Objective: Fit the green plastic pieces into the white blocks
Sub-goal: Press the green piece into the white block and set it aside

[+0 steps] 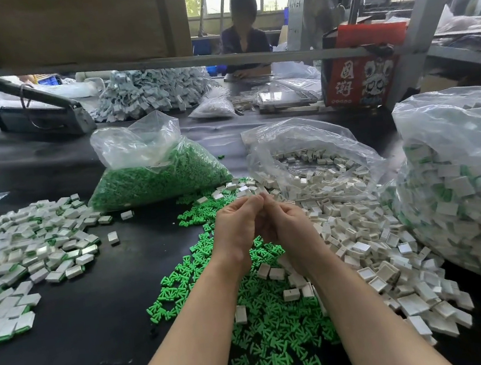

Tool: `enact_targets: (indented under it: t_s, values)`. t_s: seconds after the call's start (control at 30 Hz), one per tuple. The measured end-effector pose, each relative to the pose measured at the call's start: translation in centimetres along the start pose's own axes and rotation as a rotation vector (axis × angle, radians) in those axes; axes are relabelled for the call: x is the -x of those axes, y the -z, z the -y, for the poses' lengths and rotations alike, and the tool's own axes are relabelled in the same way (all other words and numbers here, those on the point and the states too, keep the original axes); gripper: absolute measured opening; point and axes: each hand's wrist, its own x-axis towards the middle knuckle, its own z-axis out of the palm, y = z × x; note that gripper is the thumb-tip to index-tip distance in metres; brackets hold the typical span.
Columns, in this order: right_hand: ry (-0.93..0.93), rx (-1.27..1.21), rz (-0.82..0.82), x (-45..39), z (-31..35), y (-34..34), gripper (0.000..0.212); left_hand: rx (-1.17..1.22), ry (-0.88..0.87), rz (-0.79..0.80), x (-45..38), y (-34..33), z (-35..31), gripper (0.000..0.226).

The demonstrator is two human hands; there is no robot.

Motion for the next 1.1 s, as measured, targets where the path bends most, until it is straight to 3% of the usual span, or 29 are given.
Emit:
enact_targets:
  t_s: [0.6, 0.77, 1.1]
  values:
    - [-0.020, -0.020, -0.024, 0.07, -0.10, -0.20, 0.044, 0.053, 0.036, 0.020, 0.07, 0.20, 0.05, 0.033]
    - [-0.025, -0.021, -0.015, -0.08, -0.38, -0.09, 0.044, 0.059, 0.041, 0.037, 0.11, 0.31, -0.03, 0.019]
    - [-0.028, 0.006, -0.025, -0.30, -0.61, -0.10, 0.047, 0.058, 0.047, 0.040, 0.28, 0.32, -0.26, 0.029]
